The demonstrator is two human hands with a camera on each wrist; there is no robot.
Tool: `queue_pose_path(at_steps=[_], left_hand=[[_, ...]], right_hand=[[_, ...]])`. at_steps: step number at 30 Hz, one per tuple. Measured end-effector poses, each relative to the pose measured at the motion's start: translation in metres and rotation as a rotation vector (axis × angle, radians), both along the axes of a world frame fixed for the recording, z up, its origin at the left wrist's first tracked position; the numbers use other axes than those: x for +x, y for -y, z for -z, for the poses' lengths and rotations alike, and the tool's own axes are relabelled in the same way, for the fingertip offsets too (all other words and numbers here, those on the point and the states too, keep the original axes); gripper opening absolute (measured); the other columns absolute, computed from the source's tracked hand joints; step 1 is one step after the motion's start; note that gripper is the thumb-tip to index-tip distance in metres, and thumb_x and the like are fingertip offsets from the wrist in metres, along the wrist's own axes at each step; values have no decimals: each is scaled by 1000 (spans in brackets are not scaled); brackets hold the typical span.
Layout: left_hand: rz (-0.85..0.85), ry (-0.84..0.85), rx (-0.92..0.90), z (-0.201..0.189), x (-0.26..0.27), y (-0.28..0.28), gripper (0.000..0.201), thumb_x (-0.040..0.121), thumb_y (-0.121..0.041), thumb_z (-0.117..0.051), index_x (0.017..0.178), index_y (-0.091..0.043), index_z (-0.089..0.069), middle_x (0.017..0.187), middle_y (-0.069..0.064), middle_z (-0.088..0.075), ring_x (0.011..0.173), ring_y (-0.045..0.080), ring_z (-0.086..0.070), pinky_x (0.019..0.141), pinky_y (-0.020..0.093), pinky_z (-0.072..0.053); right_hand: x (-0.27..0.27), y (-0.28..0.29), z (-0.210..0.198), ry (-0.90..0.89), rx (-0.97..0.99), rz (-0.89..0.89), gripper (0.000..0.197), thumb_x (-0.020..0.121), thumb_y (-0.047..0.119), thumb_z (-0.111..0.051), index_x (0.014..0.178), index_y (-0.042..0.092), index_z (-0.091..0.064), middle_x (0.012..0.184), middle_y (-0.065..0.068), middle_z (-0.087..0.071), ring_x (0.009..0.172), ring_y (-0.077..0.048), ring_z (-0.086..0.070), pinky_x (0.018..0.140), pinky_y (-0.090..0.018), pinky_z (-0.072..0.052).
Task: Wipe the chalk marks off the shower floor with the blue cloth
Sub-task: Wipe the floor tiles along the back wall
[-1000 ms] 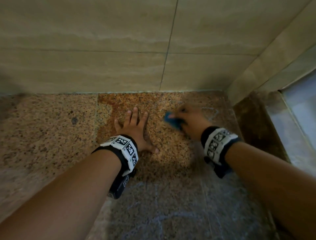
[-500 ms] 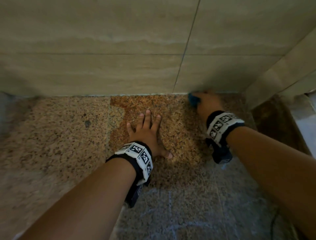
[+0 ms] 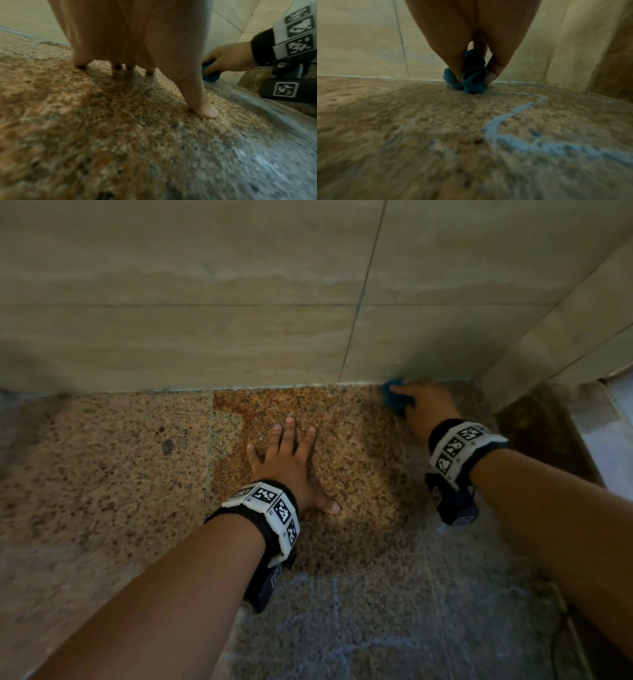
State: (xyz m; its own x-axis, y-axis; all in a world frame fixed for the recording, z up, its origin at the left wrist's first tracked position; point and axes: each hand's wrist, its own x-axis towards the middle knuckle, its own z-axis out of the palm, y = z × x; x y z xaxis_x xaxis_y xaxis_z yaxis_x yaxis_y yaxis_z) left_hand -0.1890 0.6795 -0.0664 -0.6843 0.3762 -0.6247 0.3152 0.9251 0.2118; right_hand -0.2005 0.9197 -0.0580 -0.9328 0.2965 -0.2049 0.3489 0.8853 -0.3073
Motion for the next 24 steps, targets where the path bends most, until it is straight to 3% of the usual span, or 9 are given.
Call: queue_pose_path(at_steps=[3, 6, 8, 10, 13, 16, 19, 22, 24], left_hand=[[1, 0, -7, 0, 0, 0, 136, 56, -77, -71, 148, -38, 21, 154, -2, 36, 144, 23, 27, 114, 62, 8], [-1, 1, -23, 0, 0, 0, 136, 56, -77, -71, 149, -37, 21, 154, -2, 36, 144, 24, 26, 114, 62, 7], [2, 1, -31, -1, 0, -1, 136, 56, -78, -71, 149, -37, 21, 154, -2, 36, 145, 24, 26, 114, 62, 6], [2, -5, -32, -1, 0, -1, 137, 56, -78, -70, 149, -37, 21, 154, -2, 36, 145, 24, 25, 115, 62, 5], [6, -7, -37, 0, -1, -1, 137, 55, -79, -70, 148, -37, 22, 154, -2, 35, 145, 24, 25, 115, 62, 5], [4, -11, -43, 0, 0, -1, 137, 55, -79, -70, 148, -37, 22, 154, -2, 35, 145, 24, 25, 115, 61, 5], [5, -12, -47, 0, 0, 0, 137, 55, -79, -70, 149, -37, 21, 154, -2, 35, 145, 24, 25, 115, 61, 5], [6, -10, -45, 0, -1, 0, 137, 55, -79, -69, 149, -37, 22, 154, -2, 35, 145, 24, 25, 115, 61, 6], [9, -10, -45, 0, -1, 0, 137, 55, -80, -69, 148, -37, 22, 154, -2, 36, 145, 24, 25, 115, 61, 6]], right_hand=[[13, 1, 3, -24, -96, -4, 44, 94, 2, -45, 136, 16, -49, 148, -11, -36, 132, -30, -38, 111, -27, -24], [22, 24, 4, -20, -129, -166, 41, 96, 9, -44, 136, 20, -49, 149, -5, -36, 133, -26, -38, 107, -22, -26], [25, 24, -2, 4, -103, -243, 41, 97, 19, -46, 138, 24, -46, 149, -2, -37, 132, -25, -39, 106, -26, -30], [21, 15, -9, 38, -58, -209, 45, 98, 23, -46, 142, 26, -40, 148, -5, -37, 132, -28, -39, 107, -32, -33], [16, 11, -3, -7, -86, -206, 47, 97, 12, -44, 142, 21, -38, 151, -10, -30, 138, -31, -29, 115, -36, -23], [19, 21, 7, 32, -65, -350, 43, 94, 6, -47, 135, 20, -50, 148, -10, -36, 135, -32, -32, 114, -39, -20], [12, 5, 1, -3, -37, -254, 42, 92, 2, -47, 130, 17, -56, 138, -15, -48, 128, -33, -41, 108, -36, -28], [7, -36, -6, 104, 42, -10, 47, 96, -2, -37, 139, 14, -45, 146, -16, -39, 131, -32, -40, 109, -30, -26], [10, -51, -7, 122, 84, 135, 48, 97, -3, -33, 140, 16, -43, 148, -15, -36, 130, -34, -40, 110, -33, -30]])
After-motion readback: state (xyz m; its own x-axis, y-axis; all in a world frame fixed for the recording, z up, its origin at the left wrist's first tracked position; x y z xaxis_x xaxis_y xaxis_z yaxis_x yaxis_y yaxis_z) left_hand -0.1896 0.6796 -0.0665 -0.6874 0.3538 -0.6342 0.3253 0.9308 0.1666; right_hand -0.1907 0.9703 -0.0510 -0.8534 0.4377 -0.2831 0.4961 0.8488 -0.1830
